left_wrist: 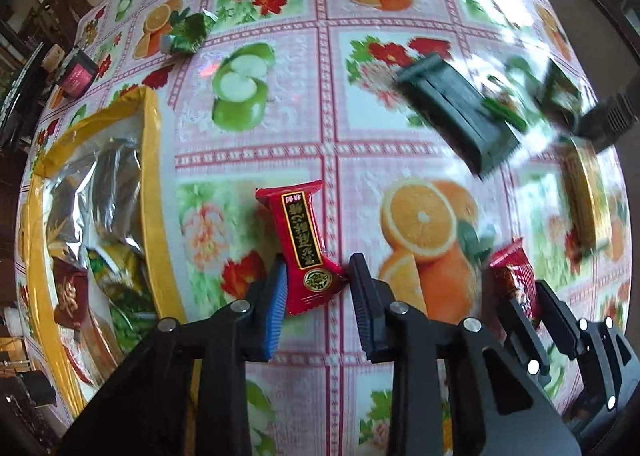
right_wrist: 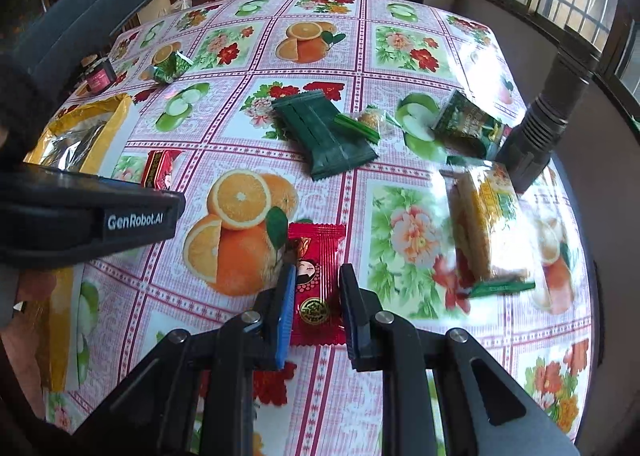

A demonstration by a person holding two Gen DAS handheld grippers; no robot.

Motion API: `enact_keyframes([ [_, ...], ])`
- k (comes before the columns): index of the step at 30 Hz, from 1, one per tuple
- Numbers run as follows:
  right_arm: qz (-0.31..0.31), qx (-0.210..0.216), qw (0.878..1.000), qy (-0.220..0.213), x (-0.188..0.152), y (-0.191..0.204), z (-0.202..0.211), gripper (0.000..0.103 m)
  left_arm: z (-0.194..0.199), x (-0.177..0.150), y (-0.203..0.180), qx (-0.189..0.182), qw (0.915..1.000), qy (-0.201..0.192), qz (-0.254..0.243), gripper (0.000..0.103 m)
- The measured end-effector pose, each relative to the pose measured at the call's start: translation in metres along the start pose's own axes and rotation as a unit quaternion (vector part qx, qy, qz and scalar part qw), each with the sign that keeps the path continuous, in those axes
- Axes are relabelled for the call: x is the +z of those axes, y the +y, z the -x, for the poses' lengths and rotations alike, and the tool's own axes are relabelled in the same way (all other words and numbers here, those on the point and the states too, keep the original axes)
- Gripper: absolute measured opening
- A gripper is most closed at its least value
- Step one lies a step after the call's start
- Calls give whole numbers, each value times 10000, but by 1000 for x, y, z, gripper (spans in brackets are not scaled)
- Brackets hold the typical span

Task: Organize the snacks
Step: 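Grasp a red wrapped candy with the right gripper while the left grasps a red snack stick, then lower the red snack stick into the tray and open the left gripper while the right drops the red candy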

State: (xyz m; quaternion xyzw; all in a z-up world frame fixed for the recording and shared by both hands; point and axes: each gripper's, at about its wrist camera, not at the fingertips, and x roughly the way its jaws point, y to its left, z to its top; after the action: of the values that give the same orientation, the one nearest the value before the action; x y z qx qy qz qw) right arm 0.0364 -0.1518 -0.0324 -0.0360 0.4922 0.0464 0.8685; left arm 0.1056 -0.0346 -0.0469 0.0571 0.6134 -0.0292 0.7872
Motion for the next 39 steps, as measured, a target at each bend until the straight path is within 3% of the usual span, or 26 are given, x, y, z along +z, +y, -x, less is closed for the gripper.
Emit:
enact_keyframes([
  [8,-106,-69,9999,70,-25,-2,6,21,14,-55,-11,-29,9989,-110,-451,32],
  [11,-5,-158,9998,146,-21,2,3,23,13,-47,-19,-105,9988,-52,-479,32],
  [15,-25,-218,9997,143,-13,2,-3,34,7,-26,-18,-116,9994,-12,-317,33],
  [17,-46,-222,9997,118,-12,1,-4,32,5,-19,-17,-181,9996,42,-225,33],
  [18,-31,-234,9996,122,-12,1,-3,23,3,-15,-15,-216,9996,72,-176,33],
  [19,-20,-253,9996,138,-13,1,-3,19,1,-11,-12,-226,9996,93,-146,33],
  [22,-17,-227,9996,174,-16,1,-1,19,-1,-6,-9,-243,9996,165,7,33],
  [27,-153,-148,9997,142,-17,-2,1,19,1,-7,-8,-150,9999,-50,-67,32],
  [36,-248,-101,9996,-38,-27,-3,20,19,36,-42,-13,7,9976,-584,-382,32],
  [39,-265,-132,9995,-137,-33,-2,31,19,41,-56,-9,-6,9970,-599,-484,32],
])
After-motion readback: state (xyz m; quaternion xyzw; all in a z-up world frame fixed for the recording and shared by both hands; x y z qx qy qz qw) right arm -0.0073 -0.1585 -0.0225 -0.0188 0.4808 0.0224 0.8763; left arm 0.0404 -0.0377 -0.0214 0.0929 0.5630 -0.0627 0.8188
